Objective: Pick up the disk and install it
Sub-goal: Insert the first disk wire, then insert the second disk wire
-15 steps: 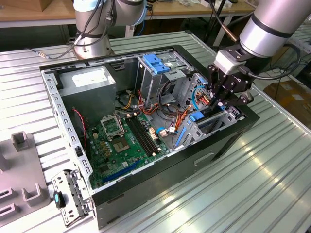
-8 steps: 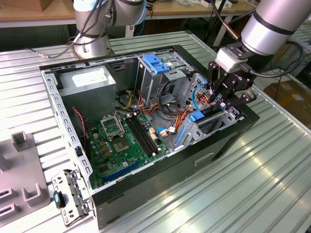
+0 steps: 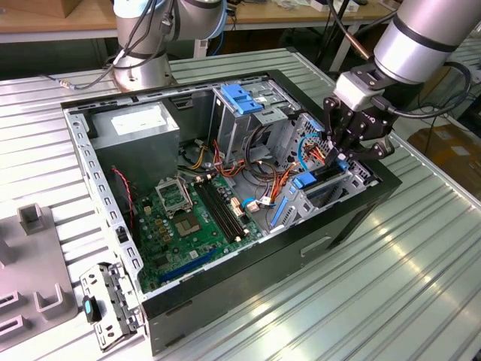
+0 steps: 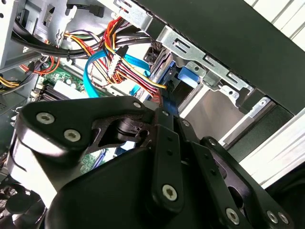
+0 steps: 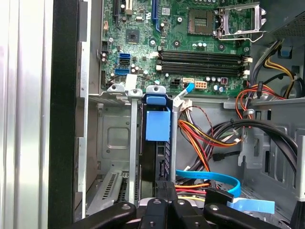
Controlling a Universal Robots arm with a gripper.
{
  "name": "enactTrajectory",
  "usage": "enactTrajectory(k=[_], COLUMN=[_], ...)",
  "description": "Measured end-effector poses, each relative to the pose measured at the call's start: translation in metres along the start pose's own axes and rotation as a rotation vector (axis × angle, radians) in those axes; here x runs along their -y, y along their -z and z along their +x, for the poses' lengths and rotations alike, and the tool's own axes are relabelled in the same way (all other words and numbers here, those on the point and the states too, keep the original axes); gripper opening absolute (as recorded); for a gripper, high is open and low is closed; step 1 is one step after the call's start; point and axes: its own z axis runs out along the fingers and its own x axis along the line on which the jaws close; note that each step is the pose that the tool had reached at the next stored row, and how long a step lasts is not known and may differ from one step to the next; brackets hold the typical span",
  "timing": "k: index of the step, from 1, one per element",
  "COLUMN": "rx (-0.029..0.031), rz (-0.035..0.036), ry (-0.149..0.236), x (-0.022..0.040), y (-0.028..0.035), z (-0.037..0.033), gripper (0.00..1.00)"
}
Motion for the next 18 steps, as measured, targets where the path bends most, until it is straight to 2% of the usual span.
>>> enactTrajectory(k=[15, 17, 18], rx=[0.0, 0.0003, 0.0012], rz=[0.0013, 0.0013, 0.0013], ry=[0.0, 0.0, 0.0], x=[0.0, -0.0009, -0.0008], y=[0.0, 0.0011, 0.0037], z=[0.0, -0.0001, -0.0002], gripper=[0.11, 0.11, 0.11])
